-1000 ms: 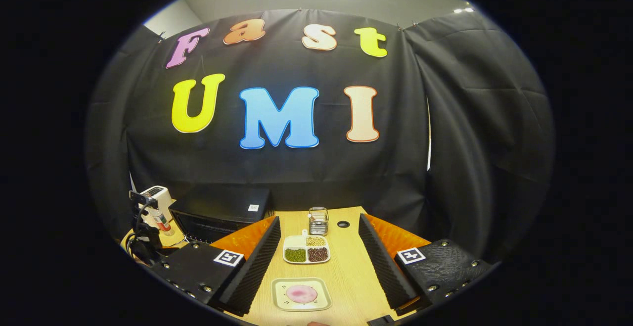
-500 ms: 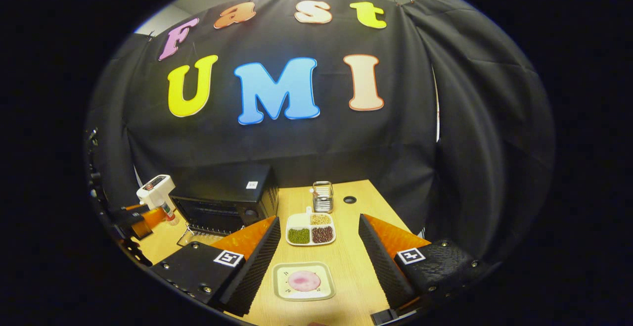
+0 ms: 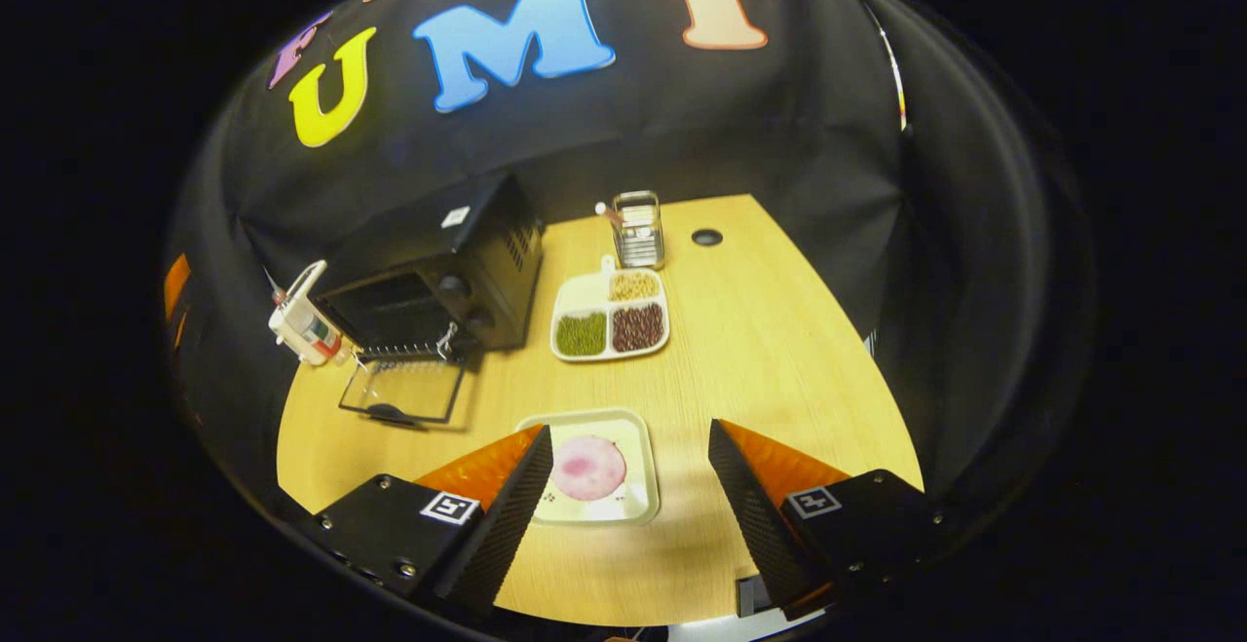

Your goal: Open the electric oven with the left hand, put the food in, and close the electric oven.

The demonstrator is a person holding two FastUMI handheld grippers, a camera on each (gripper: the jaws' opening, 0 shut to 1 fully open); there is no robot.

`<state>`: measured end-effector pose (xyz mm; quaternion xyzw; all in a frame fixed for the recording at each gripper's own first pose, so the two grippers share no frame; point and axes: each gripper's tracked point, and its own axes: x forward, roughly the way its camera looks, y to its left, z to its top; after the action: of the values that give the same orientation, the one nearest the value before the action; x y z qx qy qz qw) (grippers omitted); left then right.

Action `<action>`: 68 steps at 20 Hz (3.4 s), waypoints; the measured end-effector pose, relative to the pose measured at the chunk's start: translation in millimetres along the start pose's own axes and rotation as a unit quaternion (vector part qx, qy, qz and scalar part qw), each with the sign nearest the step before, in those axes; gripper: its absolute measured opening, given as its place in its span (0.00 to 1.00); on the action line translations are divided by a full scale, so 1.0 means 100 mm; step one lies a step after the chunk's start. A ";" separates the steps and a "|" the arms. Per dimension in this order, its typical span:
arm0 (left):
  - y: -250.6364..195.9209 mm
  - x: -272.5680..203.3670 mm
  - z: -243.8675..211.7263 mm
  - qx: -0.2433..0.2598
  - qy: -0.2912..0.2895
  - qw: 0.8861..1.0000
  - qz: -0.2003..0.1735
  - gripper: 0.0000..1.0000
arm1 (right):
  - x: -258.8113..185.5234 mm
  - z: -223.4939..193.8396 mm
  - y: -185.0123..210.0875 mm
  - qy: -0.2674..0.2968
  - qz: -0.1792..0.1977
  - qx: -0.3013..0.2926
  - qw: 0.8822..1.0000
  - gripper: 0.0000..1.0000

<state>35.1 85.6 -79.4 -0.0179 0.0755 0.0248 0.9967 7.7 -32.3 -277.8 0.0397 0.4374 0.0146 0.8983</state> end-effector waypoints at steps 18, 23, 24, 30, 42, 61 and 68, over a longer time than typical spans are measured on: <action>0.84 -0.81 -0.47 -0.014 0.057 0.993 0.103 1.00 | 1.23 -0.65 -0.15 0.171 -0.038 -0.084 0.981 0.72; 0.85 -0.81 -0.54 -0.022 0.064 0.992 0.104 0.99 | 1.28 -0.68 -0.03 0.182 -0.022 -0.031 0.983 0.26; 0.84 -0.79 -0.56 -0.024 0.065 0.992 0.101 0.97 | 1.24 -0.66 -0.05 0.186 -0.019 -0.036 0.982 0.21; 0.72 -0.67 -0.58 -0.022 0.066 0.994 0.083 0.97 | 1.24 -0.69 -0.06 0.202 0.012 0.006 0.979 0.01; 0.68 -0.56 -0.53 -0.030 0.067 0.995 0.068 1.00 | 1.02 -0.77 0.19 0.232 0.123 0.209 0.942 0.00; 0.55 -0.45 -0.29 -0.028 0.043 0.998 0.046 1.00 | 0.42 -0.55 0.69 0.153 0.227 0.393 0.878 0.01; 0.46 -0.42 0.02 -0.016 0.005 1.000 0.010 0.95 | -0.01 -0.33 1.38 0.125 0.245 0.418 0.866 0.01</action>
<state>-8.8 129.4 -72.6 -0.0337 0.0807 0.0358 0.9955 -17.2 106.6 -285.8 0.5151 0.4873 0.0554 0.7029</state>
